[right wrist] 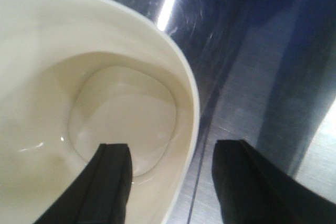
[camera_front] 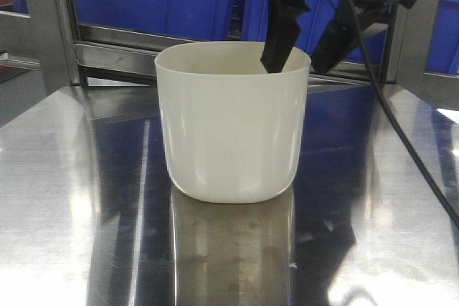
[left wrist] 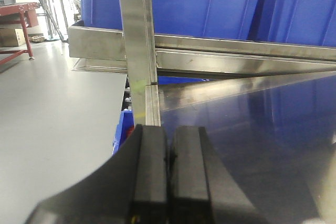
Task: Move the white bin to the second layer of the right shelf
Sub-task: 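Lower the open right gripper over the white bin's rim, then close the right gripper on the bin rim and lift it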
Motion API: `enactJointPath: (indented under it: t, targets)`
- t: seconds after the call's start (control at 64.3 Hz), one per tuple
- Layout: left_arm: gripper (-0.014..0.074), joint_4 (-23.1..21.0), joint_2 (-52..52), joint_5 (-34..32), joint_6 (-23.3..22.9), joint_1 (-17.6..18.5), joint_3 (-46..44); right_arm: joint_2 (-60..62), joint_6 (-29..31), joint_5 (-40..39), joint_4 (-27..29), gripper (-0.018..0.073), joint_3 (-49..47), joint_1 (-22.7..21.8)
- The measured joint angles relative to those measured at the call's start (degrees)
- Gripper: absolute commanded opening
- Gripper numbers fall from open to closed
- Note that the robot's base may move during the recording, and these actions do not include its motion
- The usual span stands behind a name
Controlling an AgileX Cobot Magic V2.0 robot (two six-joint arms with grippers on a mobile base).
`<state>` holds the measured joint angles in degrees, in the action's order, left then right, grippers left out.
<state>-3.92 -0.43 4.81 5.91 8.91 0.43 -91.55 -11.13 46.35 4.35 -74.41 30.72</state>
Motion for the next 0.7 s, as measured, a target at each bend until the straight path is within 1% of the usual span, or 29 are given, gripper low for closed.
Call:
enactJointPath:
  t: [0.295, 0.513, 0.7]
  targets:
    - [0.0085, 0.0, 0.0, 0.0, 0.0, 0.0, 0.0, -3.59, -0.03, 0.0, 0.01, 0.0462, -0.04, 0.0]
    - [0.0085, 0.0, 0.0, 0.0, 0.0, 0.0, 0.0, -6.41, -0.03, 0.0, 0.01, 0.039, -0.04, 0.0]
    - [0.0085, 0.0, 0.0, 0.0, 0.0, 0.0, 0.0, -7.28, -0.03, 0.0, 0.01, 0.0386, -0.04, 0.0]
